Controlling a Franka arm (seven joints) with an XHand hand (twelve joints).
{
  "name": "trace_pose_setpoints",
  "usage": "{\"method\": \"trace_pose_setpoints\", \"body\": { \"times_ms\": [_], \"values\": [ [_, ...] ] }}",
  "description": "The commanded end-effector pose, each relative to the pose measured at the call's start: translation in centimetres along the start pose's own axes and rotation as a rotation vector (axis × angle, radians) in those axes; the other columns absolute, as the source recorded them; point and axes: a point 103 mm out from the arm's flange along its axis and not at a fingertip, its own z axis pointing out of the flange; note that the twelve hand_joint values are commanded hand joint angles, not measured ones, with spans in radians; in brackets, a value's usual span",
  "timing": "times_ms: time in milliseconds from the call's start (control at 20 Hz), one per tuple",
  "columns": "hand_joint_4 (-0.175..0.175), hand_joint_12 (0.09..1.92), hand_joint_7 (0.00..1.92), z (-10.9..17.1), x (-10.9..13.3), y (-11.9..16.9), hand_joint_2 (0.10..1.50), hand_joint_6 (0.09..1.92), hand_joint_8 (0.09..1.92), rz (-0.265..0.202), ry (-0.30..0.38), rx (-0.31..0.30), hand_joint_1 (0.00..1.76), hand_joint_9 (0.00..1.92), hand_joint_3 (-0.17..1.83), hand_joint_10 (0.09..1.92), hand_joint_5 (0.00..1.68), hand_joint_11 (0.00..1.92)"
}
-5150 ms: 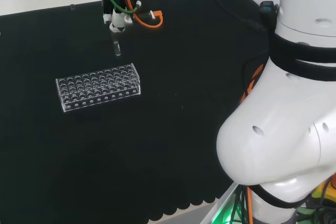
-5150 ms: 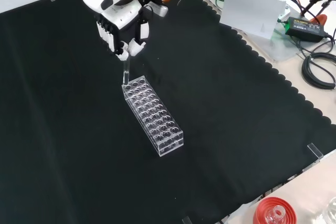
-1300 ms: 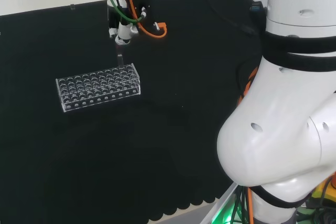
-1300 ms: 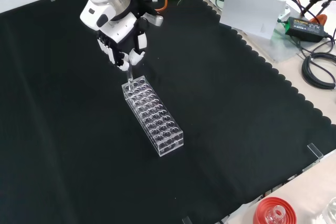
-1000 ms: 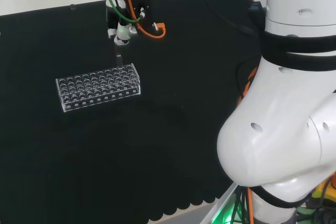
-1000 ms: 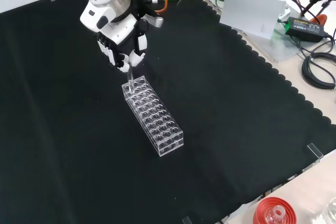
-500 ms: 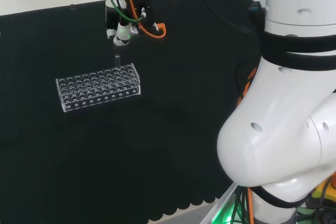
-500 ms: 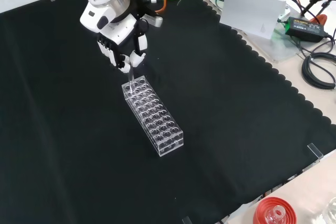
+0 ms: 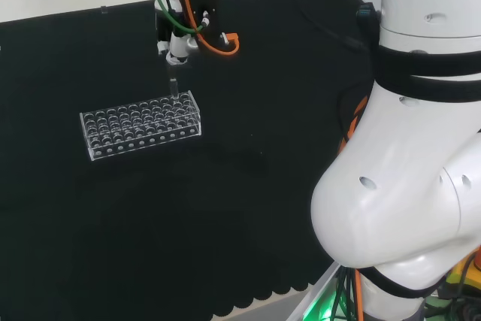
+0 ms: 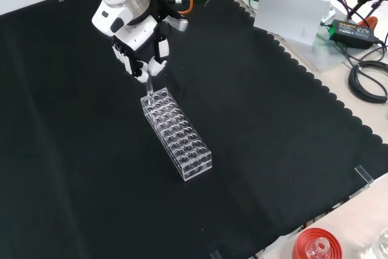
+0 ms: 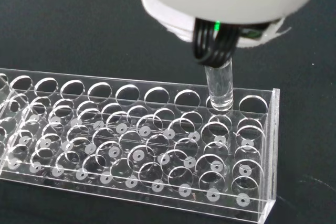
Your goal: Put the test tube back in the rack.
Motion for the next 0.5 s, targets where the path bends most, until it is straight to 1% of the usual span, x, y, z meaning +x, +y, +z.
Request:
{"method": "trace_pose_setpoints", "body": {
  "times_ms": [50, 500],
  "values": [
    [-0.175, 0.95, 1.47, -0.06, -0.4, -0.2, 0.49, 0.57, 0.61, -0.01, 0.003, -0.002, 1.45, 1.35, 0.84, 0.5, 1.35, 1.29],
    [-0.175, 0.95, 1.47, 0.11, 0.01, 0.01, 0.49, 0.57, 0.61, -0.012, 0.0, 0.001, 1.45, 1.36, 0.85, 0.49, 1.35, 1.29]
  ]
}}
